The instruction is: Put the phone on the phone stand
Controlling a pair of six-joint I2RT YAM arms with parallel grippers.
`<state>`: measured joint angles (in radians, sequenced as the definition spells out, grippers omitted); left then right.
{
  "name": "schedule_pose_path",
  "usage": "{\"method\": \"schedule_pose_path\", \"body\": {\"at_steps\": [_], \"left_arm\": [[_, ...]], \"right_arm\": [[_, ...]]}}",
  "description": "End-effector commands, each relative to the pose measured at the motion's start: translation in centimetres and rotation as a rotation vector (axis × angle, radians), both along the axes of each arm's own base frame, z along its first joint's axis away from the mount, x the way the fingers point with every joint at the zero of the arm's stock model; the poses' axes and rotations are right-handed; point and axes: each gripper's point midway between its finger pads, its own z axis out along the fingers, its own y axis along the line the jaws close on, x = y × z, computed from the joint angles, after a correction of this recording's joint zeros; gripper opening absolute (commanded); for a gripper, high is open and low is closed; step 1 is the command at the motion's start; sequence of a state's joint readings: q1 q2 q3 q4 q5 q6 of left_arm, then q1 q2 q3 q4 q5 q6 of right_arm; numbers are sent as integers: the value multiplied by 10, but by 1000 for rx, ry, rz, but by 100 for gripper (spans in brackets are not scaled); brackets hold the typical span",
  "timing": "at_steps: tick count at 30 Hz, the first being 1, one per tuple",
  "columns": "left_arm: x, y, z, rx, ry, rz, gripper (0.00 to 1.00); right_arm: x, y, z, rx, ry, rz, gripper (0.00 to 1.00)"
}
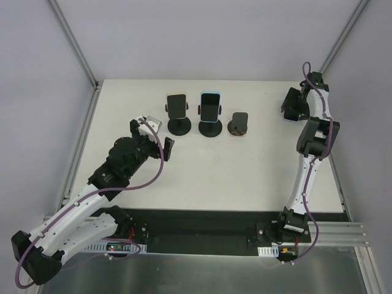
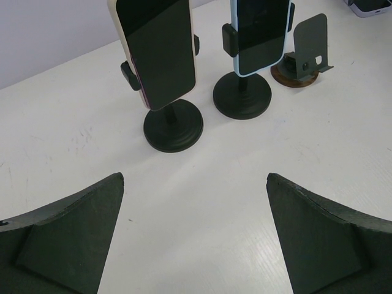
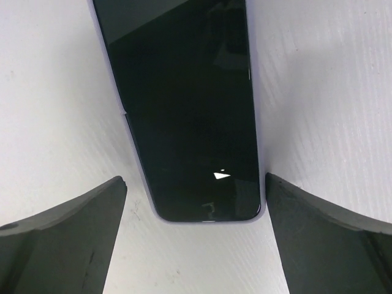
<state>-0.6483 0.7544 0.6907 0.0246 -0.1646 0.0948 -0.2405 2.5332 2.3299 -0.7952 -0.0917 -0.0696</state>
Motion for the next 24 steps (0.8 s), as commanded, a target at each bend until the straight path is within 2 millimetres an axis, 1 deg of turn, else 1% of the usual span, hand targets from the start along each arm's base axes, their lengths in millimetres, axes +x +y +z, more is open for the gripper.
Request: {"method": "schedule_pose_path", "body": {"at_steps": [1, 3, 4, 5, 6, 7, 9, 10, 11, 12, 13, 15, 16, 18, 19, 20, 21, 22, 23, 24], "left_arm": [[2, -4, 12, -17, -38, -13, 99], [2, -4, 13, -20, -38, -15, 99], [2, -4, 13, -21, -39, -16, 99], [2, -4, 14, -21, -39, -16, 99], [2, -5, 14, -21, -39, -18, 99], [1, -4, 13, -21, -39, -18, 99], [1, -3, 14, -23, -42, -15, 99], [1, -3, 15, -22, -44, -13, 99], [1, -3, 15, -22, -44, -13, 99], [1, -3, 16, -25, -46, -12, 99], [1, -3, 15, -24, -44, -12, 99], [1, -4, 15, -26, -41, -17, 99], [0, -5, 16, -31, -44, -21, 99], [-1, -5, 16, -33, -43, -27, 99], [-1, -5, 17, -36, -44, -27, 99], [-1, -5, 17, -39, -45, -27, 99], [-2, -5, 18, -39, -48, -29, 99], [-2, -4, 19, -42, -50, -25, 99], [-2, -4, 20, -45, -52, -25, 99], [-3, -4, 20, -48, -52, -28, 99]], "right_arm": [[-23, 4, -11, -99, 143, -17, 96], [-25, 0, -10, -150, 158, -27, 97], [-25, 3, -12, -168, 165, -22, 99], [-26, 1, -11, -195, 176, -23, 99], [-22, 3, -8, -207, 167, -20, 99], [-22, 3, -13, -215, 179, -13, 94], [-21, 10, -16, -191, 183, 3, 92], [-23, 11, -23, -184, 199, 1, 85], [-26, 13, -25, -169, 213, 8, 80], [-28, 16, -27, -158, 220, 14, 72], [-29, 18, -27, -148, 223, 20, 59], [-34, 20, -26, -148, 237, 32, 47], [-40, 21, -23, -148, 249, 37, 37], [-48, 27, -18, -151, 268, 56, 29], [-64, 31, -17, -145, 303, 61, 19], [-72, 34, -15, -150, 316, 60, 15], [-82, 43, -16, -143, 338, 63, 13], [-88, 51, 1, -139, 313, 65, 11], [-115, 58, -17, -136, 381, 67, 10], [-124, 73, -18, -135, 384, 68, 10]]}}
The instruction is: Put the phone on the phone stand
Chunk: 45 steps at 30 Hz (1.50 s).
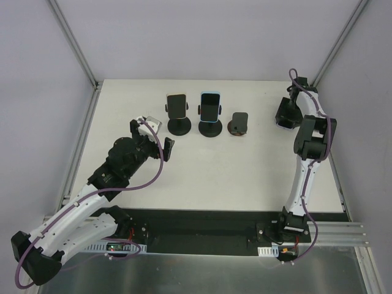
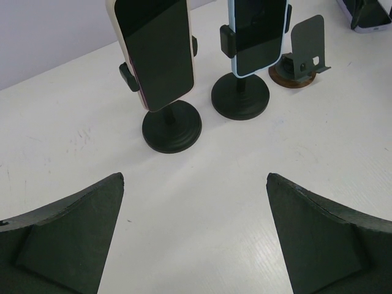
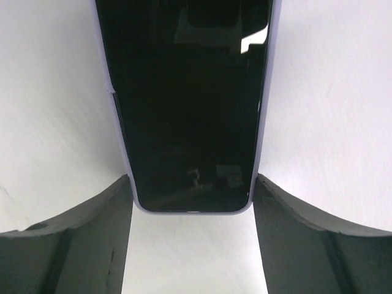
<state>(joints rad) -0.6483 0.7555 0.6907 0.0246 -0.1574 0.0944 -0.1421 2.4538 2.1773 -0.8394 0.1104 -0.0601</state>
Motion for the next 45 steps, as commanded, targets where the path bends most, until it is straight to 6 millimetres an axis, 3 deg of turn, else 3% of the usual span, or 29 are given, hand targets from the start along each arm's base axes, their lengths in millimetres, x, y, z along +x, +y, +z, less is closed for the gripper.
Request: {"method": "schedule_pose_path", "body": {"at_steps": [1, 2, 3, 5, 6, 8, 9, 11, 12, 15, 16, 19, 23, 33, 37, 45], "left_arm": [[-3, -4, 21, -50, -54, -24, 99], [-3, -4, 22, -51, -55, -25, 99], [-4, -4, 23, -55, -58, -28, 99], [-6, -4, 25, -59, -62, -31, 98], [-6, -4, 24, -59, -63, -30, 99], [-7, -3, 27, -67, -70, -29, 99], [-8, -2, 30, -70, -77, -30, 99], [-8, -2, 31, -73, -79, -31, 98], [-9, -1, 31, -74, -80, -31, 99], [-10, -2, 32, -78, -81, -37, 98], [-10, -2, 32, -76, -81, -37, 98], [-9, 0, 33, -74, -87, -30, 98], [-8, 2, 33, -70, -90, -20, 98], [-11, 3, 37, -79, -98, -24, 98], [-12, 5, 39, -81, -106, -22, 98], [-13, 5, 41, -83, -108, -25, 98]], "right_arm": [[-93, 57, 11, 25, 193, 42, 12], [-121, 66, -8, 39, 244, 26, 14], [-126, 77, 8, 48, 193, 7, 16], [-144, 88, 6, 99, 179, -20, 21], [-167, 102, 2, 125, 201, -7, 29], [-177, 118, 2, 202, 191, 2, 43], [-188, 122, 2, 206, 196, 8, 62], [-188, 120, 3, 185, 180, 18, 77], [-183, 119, 4, 177, 173, 21, 91], [-175, 120, 1, 174, 212, 65, 99], [-163, 121, 9, 172, 199, 70, 100], [-147, 122, 8, 156, 212, 81, 100], [-136, 109, 6, 76, 235, 68, 100], [-134, 104, 1, 135, 295, 90, 93], [-143, 109, 4, 190, 388, 149, 90], [-156, 122, -9, 272, 484, 160, 85]]}}
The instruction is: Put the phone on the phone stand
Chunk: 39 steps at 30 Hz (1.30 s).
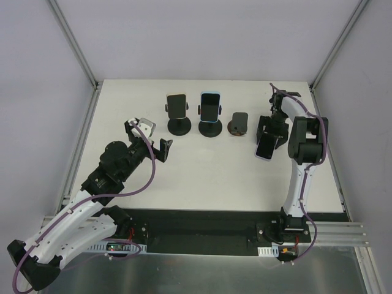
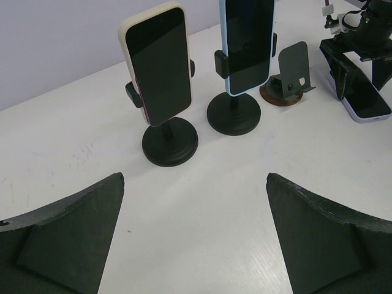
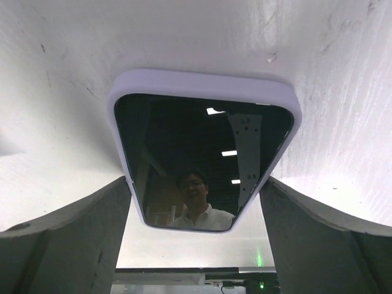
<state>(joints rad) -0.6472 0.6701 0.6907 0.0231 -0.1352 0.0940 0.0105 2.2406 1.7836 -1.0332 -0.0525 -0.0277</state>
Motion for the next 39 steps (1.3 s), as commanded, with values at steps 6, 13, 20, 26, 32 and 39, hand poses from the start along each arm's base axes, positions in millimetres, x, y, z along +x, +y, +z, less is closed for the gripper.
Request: {"method": "schedule_pose_path", "body": {"at_steps": [6, 13, 20, 26, 32, 39], "left_arm": [[-1, 2, 17, -28, -43, -2, 98], [-1, 2, 18, -33, -42, 0, 98], [-1, 2, 18, -37, -39, -5, 98], [0, 2, 17, -34, -36, -1, 98], [1, 1, 15, -30, -29, -3, 98], [1, -2, 12, -29, -19, -10, 98]], "right_arm": [[-13, 13, -3, 67, 144, 17, 80], [-5, 18, 0, 51, 81, 31, 21], [25, 13, 44, -23, -176, 15, 1], [49, 14, 112, -85, -590, 27, 1], [58, 36, 186, -103, -978, 102, 1], [58, 96, 216, -173, -1328, 222, 1]]}}
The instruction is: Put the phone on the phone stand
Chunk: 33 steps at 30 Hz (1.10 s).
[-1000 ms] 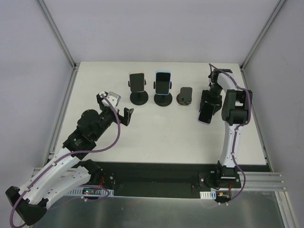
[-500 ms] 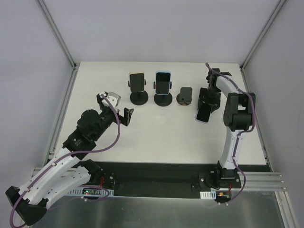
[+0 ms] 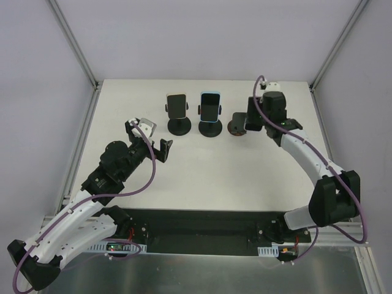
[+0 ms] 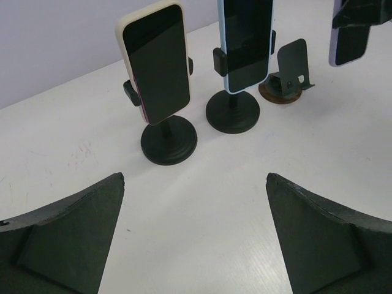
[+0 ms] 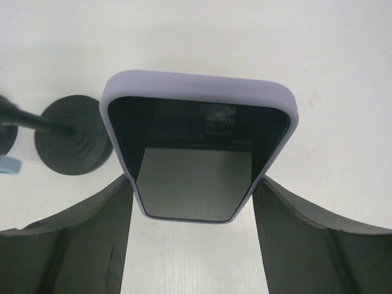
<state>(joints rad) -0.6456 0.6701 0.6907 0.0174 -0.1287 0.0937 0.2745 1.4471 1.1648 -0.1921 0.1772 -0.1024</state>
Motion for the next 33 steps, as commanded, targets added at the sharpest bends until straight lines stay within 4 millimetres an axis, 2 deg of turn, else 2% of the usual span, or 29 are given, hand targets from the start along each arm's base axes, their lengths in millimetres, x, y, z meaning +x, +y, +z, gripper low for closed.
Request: {"method": "schedule_pose_path", "body": {"at_steps": [1, 2, 4, 5, 9, 14, 25, 33], "left_arm": [[2, -2, 13, -30, -22, -8, 98], [3, -2, 12, -29, -20, -7, 97], [3, -1, 12, -26, -22, -3, 97], [4, 0, 12, -24, -23, 3, 97], [5, 3, 13, -23, -28, 17, 97], [5, 2, 12, -20, -24, 14, 97], [6, 1, 10, -19, -19, 11, 97], [5, 1, 10, -21, -18, 7, 97]], "right_arm": [[23, 37, 39, -69, -314, 4, 1], [25, 41, 35, -92, -324, 6, 1], [32, 51, 42, -80, -378, 9, 1], [37, 53, 32, -91, -364, 11, 1], [50, 63, 22, -115, -351, 52, 1], [59, 65, 6, -138, -328, 56, 1], [66, 69, -6, -98, -300, 30, 1], [62, 68, -20, -98, -260, 24, 1]]}}
